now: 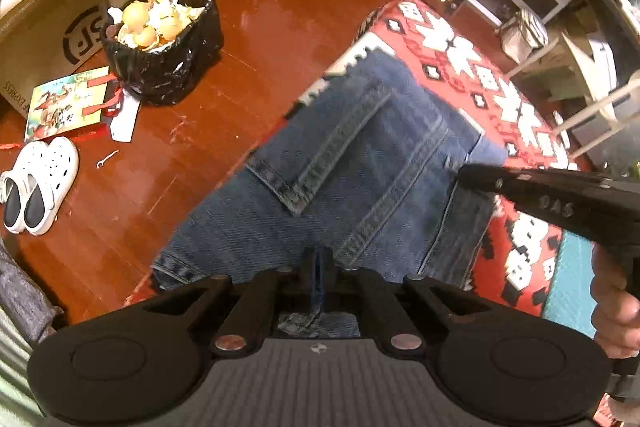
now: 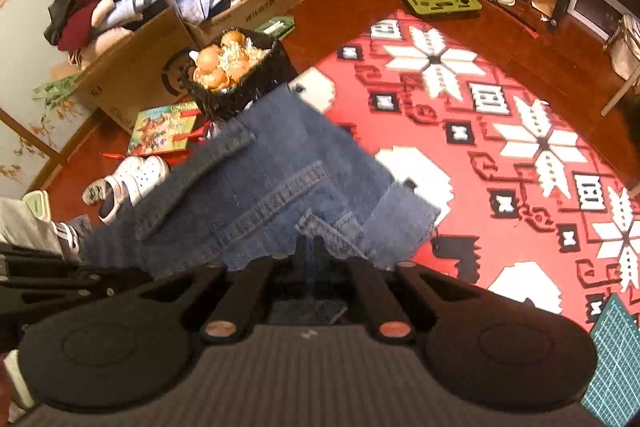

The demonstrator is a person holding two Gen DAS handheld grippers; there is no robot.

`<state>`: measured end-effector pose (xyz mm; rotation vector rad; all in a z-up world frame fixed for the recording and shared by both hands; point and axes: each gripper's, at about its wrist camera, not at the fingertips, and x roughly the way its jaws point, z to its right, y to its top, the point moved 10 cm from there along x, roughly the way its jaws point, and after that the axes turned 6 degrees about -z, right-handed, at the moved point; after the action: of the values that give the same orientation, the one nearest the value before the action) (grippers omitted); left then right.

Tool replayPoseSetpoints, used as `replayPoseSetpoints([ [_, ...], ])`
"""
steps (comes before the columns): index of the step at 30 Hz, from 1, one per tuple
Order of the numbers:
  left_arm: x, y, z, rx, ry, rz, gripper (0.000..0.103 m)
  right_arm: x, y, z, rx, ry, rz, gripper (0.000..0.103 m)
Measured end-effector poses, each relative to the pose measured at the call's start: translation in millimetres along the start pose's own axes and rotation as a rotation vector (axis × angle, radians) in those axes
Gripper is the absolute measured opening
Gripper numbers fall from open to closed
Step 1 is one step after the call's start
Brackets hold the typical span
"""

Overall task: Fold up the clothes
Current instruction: 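Lower the shorts onto the blanket and open both grippers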

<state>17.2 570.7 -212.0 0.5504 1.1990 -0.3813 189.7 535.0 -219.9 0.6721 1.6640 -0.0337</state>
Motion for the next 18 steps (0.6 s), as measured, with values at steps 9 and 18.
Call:
replayPoseSetpoints([
  [9,13,20,-12,-0.053,0.000,-0.002,0.002,30,66,-16,-0.034,0.001,0.053,0.001],
  [18,7,-1,-15,-0.008,0.024,-0.030,0.002,48,62,10,-0.063,-0.082,0.041,0.000],
])
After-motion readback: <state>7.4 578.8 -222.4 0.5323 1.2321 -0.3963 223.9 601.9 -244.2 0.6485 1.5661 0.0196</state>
